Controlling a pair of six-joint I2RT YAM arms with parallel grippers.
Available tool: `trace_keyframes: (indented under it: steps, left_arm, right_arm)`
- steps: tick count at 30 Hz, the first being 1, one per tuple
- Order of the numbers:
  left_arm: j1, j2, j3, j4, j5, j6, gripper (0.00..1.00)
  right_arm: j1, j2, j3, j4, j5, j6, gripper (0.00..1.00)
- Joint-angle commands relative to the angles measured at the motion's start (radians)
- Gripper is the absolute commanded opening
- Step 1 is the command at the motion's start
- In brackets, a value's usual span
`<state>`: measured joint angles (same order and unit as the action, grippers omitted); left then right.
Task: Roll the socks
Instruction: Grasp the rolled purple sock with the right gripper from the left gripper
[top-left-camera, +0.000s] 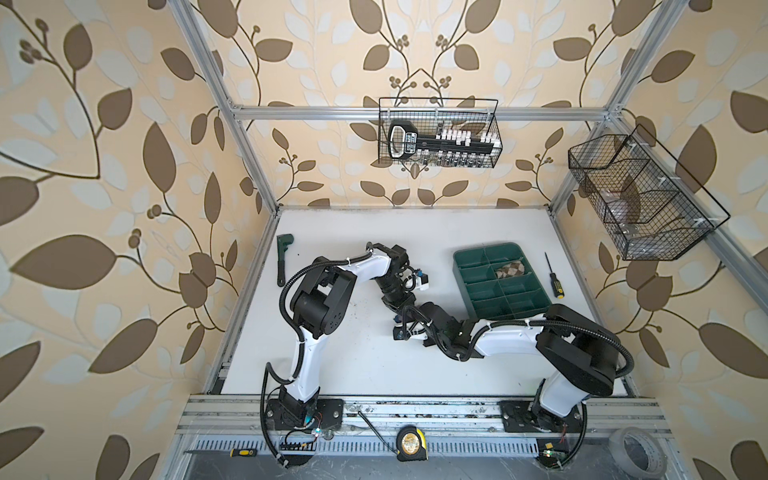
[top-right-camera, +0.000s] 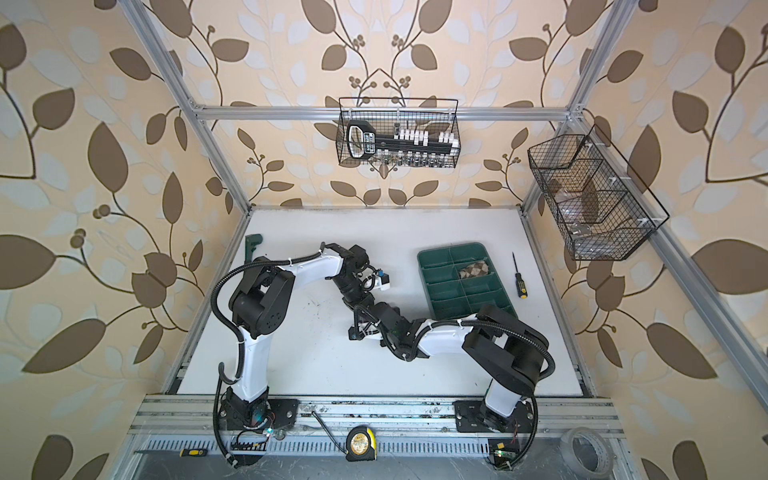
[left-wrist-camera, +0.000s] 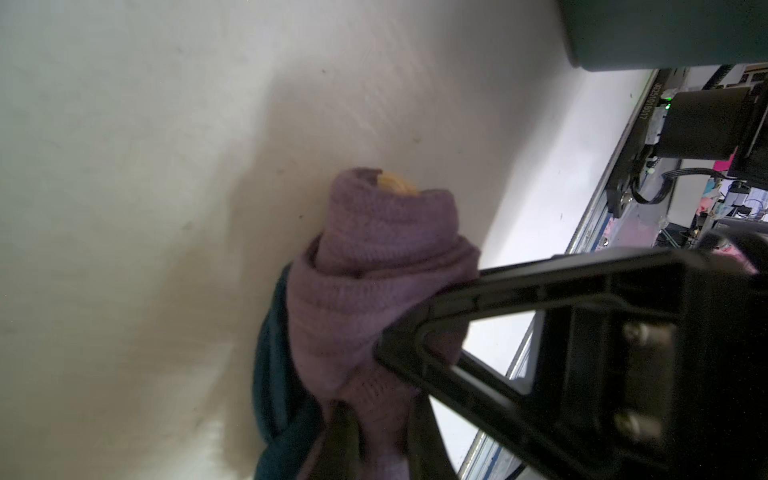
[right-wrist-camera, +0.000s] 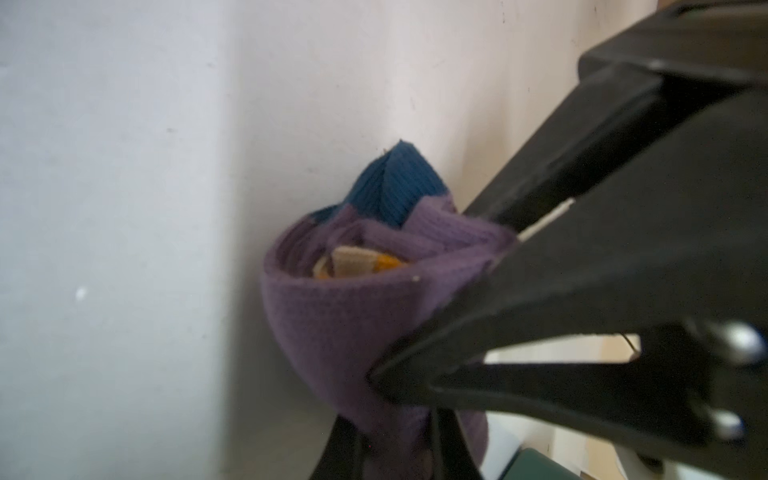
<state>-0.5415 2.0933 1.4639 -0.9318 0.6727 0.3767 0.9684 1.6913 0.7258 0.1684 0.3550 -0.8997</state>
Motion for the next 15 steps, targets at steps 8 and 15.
trace_keyframes:
  steps: [8, 15]
  left_arm:
    - [-0.026, -0.228, -0.137, 0.100, -0.101, -0.060, 0.37]
    - [-0.024, -0.430, -0.231, 0.183, -0.111, -0.115, 0.72]
  right_arm:
    - [0.001, -0.002, 0.104, -0.486, -0.209, 0.171, 0.00]
    - [0.000, -0.025, 0.114, -0.686, -0.286, 0.319, 0.00]
